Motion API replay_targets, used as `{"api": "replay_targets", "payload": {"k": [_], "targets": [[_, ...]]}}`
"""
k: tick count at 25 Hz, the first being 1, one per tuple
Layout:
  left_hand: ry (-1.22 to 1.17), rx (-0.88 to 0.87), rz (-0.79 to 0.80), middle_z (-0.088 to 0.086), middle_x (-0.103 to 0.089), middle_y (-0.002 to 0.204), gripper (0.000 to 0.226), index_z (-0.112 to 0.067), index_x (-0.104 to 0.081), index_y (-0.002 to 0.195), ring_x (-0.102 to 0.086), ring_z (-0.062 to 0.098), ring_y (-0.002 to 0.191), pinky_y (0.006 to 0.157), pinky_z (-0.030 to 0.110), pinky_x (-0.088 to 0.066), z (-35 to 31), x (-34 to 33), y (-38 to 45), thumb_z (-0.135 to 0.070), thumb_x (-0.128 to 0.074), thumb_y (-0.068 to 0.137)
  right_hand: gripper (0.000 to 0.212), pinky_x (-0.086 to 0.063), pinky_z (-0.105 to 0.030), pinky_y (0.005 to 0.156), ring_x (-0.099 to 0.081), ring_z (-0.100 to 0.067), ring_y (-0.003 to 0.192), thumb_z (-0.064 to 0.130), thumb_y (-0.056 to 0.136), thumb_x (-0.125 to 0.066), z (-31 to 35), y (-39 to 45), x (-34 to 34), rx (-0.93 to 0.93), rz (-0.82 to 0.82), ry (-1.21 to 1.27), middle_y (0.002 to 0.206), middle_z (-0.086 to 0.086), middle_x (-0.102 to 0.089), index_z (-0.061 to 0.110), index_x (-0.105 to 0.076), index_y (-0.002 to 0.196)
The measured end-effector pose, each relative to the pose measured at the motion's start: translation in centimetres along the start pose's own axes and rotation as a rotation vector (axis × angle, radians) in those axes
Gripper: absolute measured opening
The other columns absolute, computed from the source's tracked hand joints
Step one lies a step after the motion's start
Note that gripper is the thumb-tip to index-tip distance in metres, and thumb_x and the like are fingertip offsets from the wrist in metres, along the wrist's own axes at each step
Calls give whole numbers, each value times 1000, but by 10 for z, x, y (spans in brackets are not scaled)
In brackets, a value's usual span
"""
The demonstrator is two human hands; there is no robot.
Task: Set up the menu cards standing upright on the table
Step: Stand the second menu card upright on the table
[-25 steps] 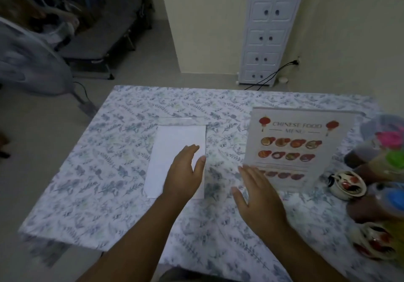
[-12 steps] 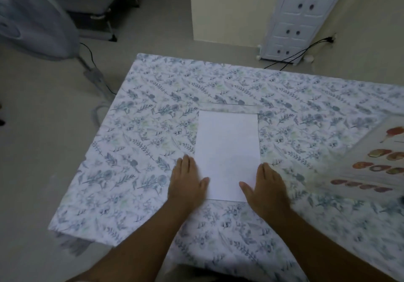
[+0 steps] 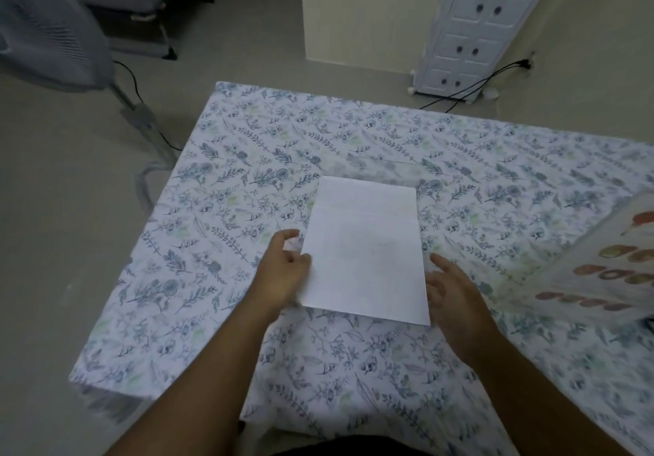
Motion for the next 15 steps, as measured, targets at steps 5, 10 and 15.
{"api": "replay_targets", "payload": {"k": [5, 10, 15], "targets": [[-327, -192, 95, 16, -77, 104, 27, -10, -82, 94, -77, 23, 88, 75, 32, -62, -85, 19, -28, -13, -56, 89, 44, -59, -23, 75, -73, -4, 93, 4, 87, -72, 83, -30, 17, 496, -9, -314, 104, 20, -75, 45, -73, 103], [305, -750, -180, -4, -75, 87, 19, -15, -78, 108, -70, 6, 83, 73, 15, -55, -177, 36, -61, -23, -64, 99, 13, -41, -3, 70, -60, 6, 82, 19, 87, -75, 165, -54, 9, 885, -223, -578, 88, 5, -66, 28, -68, 81], [203, -712, -196, -10, -78, 98, 19, -26, -78, 103, -73, 8, 94, 82, 35, -63, -159, 37, -52, -29, -59, 102, 17, -56, -18, 63, -69, 0, 79, 25, 97, -62, 153, -47, 1, 834, -140, -453, 87, 20, -71, 38, -63, 86]]}}
Point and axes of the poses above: each hand's wrist, its own y-axis towards the middle knuckle, its own x-axis out of the back of the hand, z = x × y, the point moved 10 cm from there along y, towards the middle knuckle
